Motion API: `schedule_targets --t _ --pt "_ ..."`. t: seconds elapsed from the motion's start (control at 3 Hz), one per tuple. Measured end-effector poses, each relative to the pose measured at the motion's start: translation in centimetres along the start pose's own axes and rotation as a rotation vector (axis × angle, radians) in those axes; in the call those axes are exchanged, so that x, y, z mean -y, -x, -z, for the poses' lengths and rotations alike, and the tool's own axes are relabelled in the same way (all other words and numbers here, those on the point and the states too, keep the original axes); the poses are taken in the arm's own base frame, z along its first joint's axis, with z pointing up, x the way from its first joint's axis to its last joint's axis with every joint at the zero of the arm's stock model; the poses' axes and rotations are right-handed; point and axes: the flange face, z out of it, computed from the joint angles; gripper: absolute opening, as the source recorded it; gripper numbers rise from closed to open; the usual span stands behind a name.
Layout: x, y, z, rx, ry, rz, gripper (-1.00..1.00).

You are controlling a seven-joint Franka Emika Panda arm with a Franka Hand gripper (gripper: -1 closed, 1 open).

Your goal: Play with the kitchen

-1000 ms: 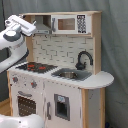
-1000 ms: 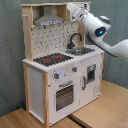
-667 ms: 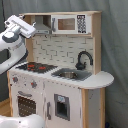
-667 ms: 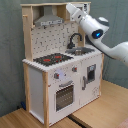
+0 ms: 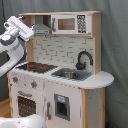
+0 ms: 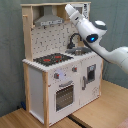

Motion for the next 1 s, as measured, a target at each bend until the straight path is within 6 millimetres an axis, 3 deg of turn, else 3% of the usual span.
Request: schedule_targets --t 1.0 --pt "1.4 -1.9 0.2 0.156 0.028 -0.2 1.0"
